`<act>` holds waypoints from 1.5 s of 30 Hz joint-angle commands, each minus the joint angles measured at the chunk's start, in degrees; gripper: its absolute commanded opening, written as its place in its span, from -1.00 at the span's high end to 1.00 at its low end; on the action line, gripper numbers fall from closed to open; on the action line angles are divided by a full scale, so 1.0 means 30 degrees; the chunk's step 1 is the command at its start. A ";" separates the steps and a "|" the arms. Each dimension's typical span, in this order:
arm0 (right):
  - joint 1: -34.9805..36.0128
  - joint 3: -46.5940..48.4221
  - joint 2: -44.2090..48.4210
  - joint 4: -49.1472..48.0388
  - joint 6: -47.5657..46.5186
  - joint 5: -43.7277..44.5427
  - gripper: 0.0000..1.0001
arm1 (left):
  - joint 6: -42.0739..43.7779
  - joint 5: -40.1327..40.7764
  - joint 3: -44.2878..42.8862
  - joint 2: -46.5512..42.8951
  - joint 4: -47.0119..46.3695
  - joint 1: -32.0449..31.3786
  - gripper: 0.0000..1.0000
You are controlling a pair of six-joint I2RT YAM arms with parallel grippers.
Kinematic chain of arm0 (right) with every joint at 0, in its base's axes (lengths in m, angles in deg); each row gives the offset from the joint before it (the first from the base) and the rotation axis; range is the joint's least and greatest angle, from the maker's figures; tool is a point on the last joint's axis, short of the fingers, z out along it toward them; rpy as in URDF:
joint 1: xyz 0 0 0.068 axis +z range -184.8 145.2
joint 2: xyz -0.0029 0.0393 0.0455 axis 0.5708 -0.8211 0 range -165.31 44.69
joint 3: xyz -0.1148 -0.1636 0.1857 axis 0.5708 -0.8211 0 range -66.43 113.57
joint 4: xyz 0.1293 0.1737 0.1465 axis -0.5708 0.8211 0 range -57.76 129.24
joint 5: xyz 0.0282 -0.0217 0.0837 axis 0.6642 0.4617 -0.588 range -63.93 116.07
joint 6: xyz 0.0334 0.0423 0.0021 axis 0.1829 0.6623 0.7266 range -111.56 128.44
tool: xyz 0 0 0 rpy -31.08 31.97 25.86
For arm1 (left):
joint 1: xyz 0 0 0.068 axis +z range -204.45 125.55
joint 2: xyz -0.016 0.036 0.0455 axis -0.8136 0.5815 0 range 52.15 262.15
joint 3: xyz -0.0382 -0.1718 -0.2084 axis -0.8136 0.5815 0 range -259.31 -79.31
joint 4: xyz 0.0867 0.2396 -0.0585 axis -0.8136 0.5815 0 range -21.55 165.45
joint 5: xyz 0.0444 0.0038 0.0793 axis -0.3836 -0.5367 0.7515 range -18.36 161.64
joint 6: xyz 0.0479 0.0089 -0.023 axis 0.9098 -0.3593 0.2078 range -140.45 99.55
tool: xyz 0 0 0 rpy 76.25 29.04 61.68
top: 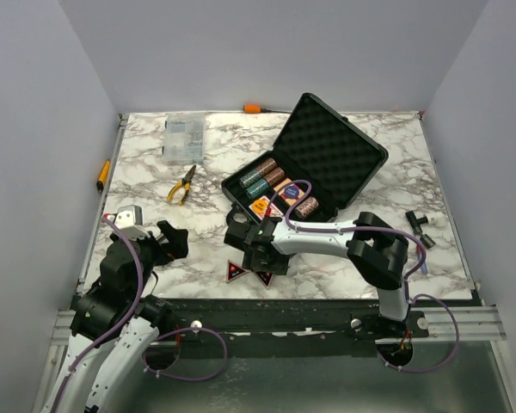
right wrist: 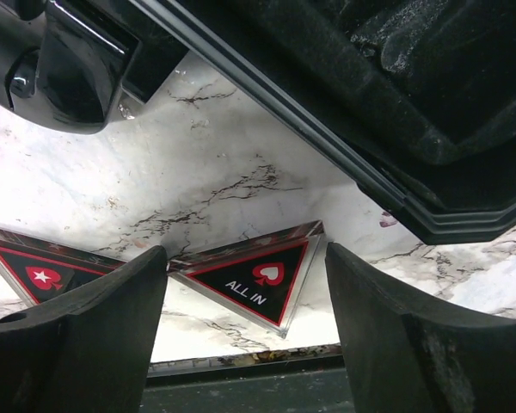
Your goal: Pack up texas hold em set
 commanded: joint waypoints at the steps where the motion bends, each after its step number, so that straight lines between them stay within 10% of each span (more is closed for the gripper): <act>1: -0.0186 -0.0104 -0.0852 0.0344 0.0170 0.0700 -0.48 | -0.0149 0.0567 0.0030 -0.0243 0.0092 -0.0107 -0.97; 21: -0.0186 -0.0331 -0.0810 0.0044 -0.0917 -0.1056 -0.49 | -0.0104 0.0684 -0.0025 -0.0191 0.0113 -0.0136 -0.97; 45: -0.0172 0.2859 0.0531 0.0789 -0.4208 0.0701 0.09 | -0.0149 0.0745 -0.0003 -0.0302 0.0143 -0.0224 -0.97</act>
